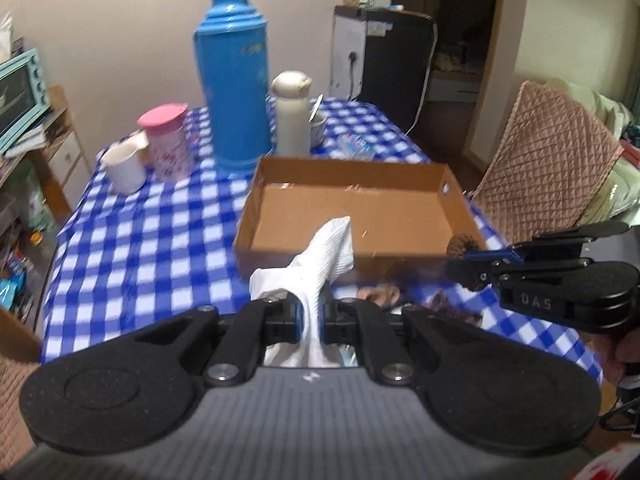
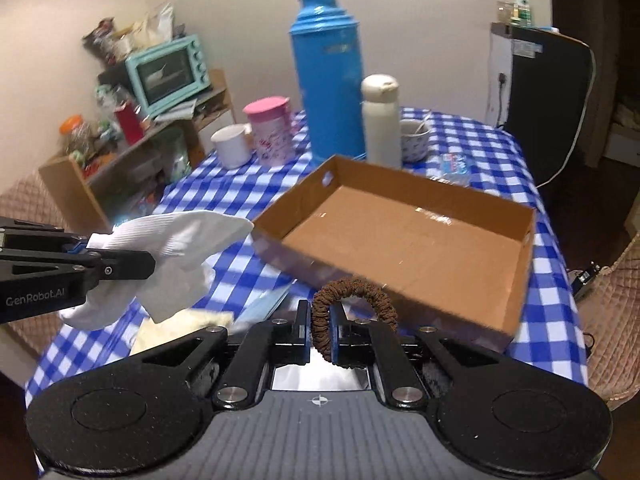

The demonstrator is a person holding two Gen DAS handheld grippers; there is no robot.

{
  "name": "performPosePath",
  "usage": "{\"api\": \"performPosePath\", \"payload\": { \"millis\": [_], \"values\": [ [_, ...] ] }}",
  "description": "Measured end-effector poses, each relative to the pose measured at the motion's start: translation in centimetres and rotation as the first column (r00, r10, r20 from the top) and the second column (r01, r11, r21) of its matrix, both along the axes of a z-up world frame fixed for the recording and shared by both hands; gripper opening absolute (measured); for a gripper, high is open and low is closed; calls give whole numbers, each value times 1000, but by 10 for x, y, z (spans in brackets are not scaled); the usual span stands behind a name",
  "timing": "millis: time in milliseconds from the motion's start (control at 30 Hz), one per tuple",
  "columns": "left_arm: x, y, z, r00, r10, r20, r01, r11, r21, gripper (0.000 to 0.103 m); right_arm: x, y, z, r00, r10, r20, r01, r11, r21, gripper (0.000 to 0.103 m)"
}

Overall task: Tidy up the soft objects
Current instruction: 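Carry the white sock and brown hair tie over the cardboard box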

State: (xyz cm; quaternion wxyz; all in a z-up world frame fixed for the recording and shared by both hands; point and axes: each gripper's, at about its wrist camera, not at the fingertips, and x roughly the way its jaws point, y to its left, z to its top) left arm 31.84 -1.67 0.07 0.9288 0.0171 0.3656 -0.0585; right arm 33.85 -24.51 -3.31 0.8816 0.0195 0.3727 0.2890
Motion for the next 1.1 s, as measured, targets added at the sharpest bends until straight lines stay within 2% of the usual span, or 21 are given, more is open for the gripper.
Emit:
{"api": "performPosePath", "payload": {
  "millis": [200, 367, 800, 1100],
  "values": [
    [51, -20, 9, 997, -66, 36, 66, 998, -12, 7, 34, -16, 12, 998, -57, 17, 57, 998, 12, 9],
    [94, -37, 6, 994, -107, 40, 108, 994, -31, 7, 64, -23, 13, 995, -94, 14, 94, 995, 17, 9],
    [204, -52, -42, 991, -127, -51, 125, 991, -40, 7, 144, -27, -27, 985, -166, -44, 165, 986, -19, 9],
    [243, -49, -75, 989, -110, -100, 110, 994, -2, 7, 178, -20, -55, 981, -176, -76, 173, 984, -48, 9]
  ]
}}
